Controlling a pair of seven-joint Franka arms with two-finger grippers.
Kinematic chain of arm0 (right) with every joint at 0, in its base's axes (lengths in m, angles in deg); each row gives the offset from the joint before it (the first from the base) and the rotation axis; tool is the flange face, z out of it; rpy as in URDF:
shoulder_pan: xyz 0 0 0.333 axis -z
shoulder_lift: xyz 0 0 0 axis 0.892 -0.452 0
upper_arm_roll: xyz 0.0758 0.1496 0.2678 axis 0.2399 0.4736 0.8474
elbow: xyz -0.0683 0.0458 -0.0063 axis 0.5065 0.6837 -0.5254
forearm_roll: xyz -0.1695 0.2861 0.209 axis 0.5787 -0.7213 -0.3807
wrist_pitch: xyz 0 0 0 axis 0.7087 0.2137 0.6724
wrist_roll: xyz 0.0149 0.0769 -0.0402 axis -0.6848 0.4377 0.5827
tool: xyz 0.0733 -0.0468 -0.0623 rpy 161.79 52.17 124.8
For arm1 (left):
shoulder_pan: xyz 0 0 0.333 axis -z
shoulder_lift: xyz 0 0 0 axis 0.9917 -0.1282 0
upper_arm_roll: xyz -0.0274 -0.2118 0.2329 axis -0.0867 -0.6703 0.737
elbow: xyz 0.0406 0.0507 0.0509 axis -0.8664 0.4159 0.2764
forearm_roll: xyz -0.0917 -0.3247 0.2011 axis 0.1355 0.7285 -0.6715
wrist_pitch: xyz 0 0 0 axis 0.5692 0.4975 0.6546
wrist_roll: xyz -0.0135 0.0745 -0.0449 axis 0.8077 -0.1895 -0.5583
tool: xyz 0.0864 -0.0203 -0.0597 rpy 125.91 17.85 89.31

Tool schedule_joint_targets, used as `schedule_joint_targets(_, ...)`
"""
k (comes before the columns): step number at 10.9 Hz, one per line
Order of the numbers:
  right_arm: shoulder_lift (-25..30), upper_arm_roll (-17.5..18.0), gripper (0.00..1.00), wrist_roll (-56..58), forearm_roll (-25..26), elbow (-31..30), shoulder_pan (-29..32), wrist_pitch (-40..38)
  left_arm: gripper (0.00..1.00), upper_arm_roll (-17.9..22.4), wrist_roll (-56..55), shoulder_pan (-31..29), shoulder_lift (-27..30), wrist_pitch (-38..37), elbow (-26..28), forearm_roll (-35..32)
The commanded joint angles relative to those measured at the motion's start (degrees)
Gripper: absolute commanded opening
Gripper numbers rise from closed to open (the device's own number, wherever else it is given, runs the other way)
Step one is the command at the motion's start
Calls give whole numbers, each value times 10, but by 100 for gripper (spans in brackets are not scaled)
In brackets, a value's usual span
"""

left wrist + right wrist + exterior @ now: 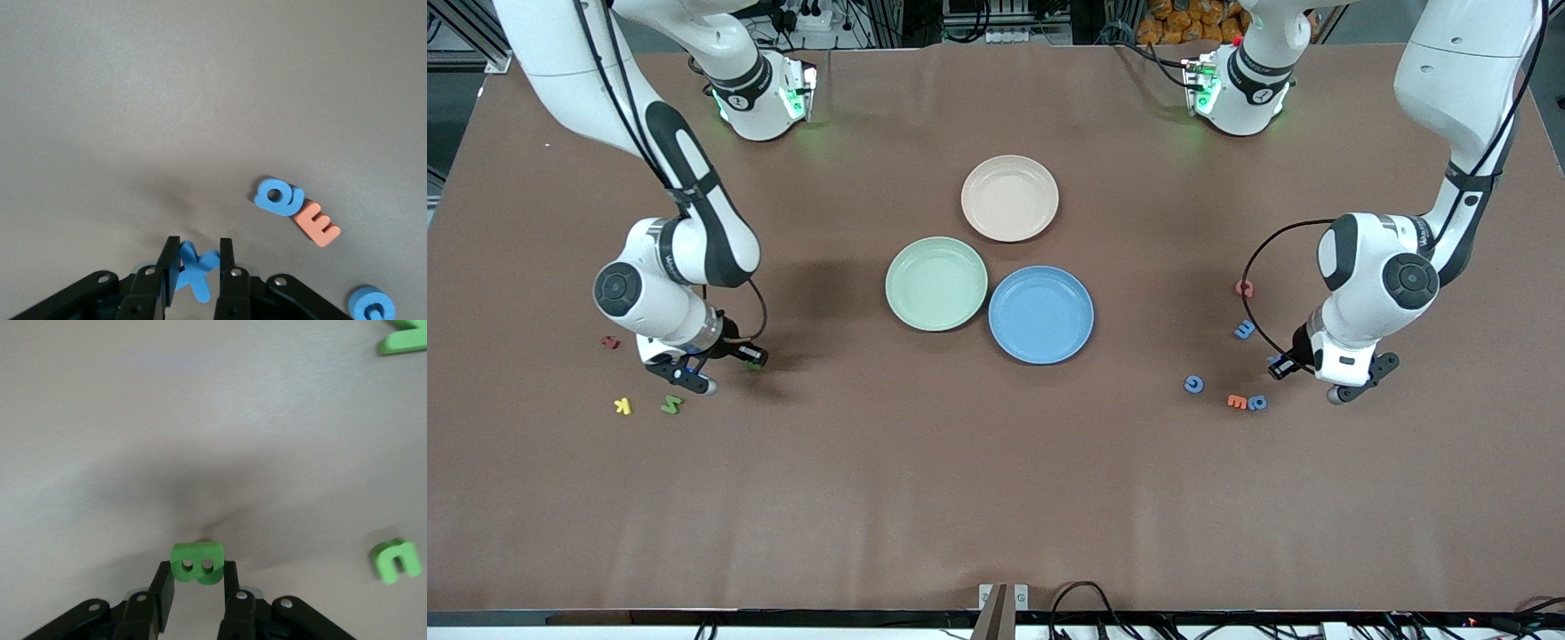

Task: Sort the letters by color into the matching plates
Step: 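Grasp and lift the green B while the left gripper grasps the blue X, then drop the B on the green plate while the left gripper drops X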

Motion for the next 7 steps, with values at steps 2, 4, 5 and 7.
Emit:
schedule_joint_targets(2, 40, 8, 27, -71, -6, -10, -82, -31, 0, -50, -15, -2, 16, -32, -10, 3)
schedule_joint_targets(4, 41, 8, 27, -102, -4, -10, -133, -33, 0, -78, -68, 1, 16, -54, -30, 2)
schedule_joint_targets(5, 42, 8, 27, -125, -2, -10, -157, -38, 0, -91, -85, 2, 15, -67, -40, 1)
schedule_joint_targets(7, 42, 8, 27, -173, -2, -10, -204, -43, 0, -97, -87, 17, 15, -74, -47, 1)
